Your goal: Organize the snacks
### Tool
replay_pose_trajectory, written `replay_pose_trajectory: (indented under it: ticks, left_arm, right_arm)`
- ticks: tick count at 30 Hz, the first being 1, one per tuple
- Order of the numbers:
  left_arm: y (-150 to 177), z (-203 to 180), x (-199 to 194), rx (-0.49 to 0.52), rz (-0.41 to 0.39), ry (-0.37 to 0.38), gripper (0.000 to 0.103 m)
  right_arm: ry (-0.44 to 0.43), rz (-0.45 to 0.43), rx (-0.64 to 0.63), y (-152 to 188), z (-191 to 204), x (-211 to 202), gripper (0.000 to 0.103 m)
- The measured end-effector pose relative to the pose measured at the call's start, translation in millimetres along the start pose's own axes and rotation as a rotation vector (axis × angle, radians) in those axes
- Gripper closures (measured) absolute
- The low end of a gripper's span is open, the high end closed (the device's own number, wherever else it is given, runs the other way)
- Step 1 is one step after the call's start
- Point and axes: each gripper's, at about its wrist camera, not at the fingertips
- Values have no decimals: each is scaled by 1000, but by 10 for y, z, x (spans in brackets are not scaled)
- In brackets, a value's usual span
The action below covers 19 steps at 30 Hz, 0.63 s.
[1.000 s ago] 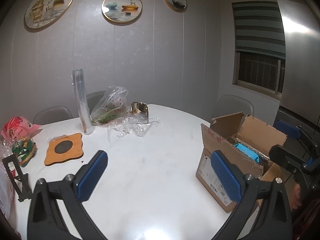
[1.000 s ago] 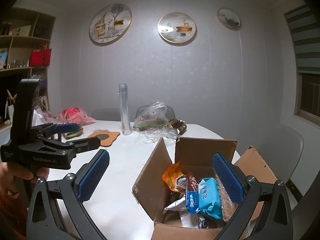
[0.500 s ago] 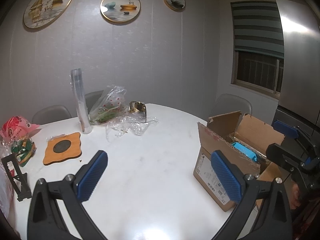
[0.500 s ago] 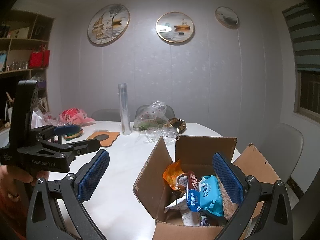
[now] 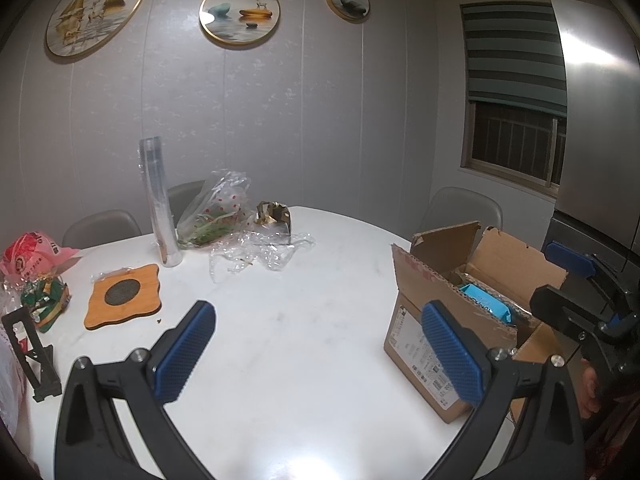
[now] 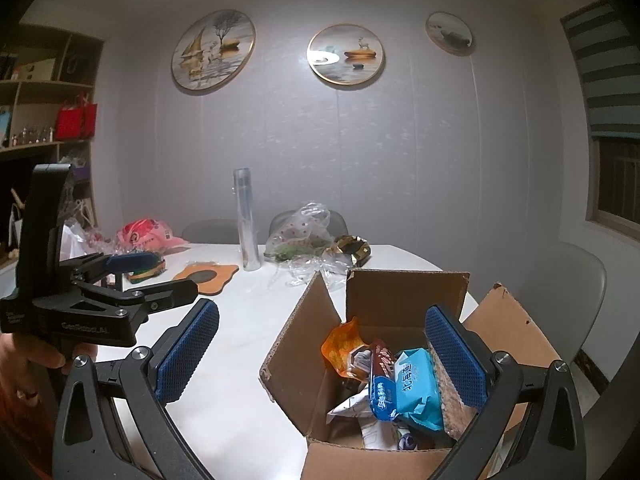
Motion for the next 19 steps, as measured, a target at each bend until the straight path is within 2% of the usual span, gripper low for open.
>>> replay_pose_trajectory:
  ticks: [19]
  left_arm:
    - [-11, -20, -5, 4, 3, 14, 1]
  right_arm:
    - [2, 5, 12, 5, -16, -11, 0]
Point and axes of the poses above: each gripper's, at about its wrist camera, not at the fingertips, and x roughly the way its jaws point, z to its left, y to its underside, and after that the axes turned 7 degrees about z, right-handed
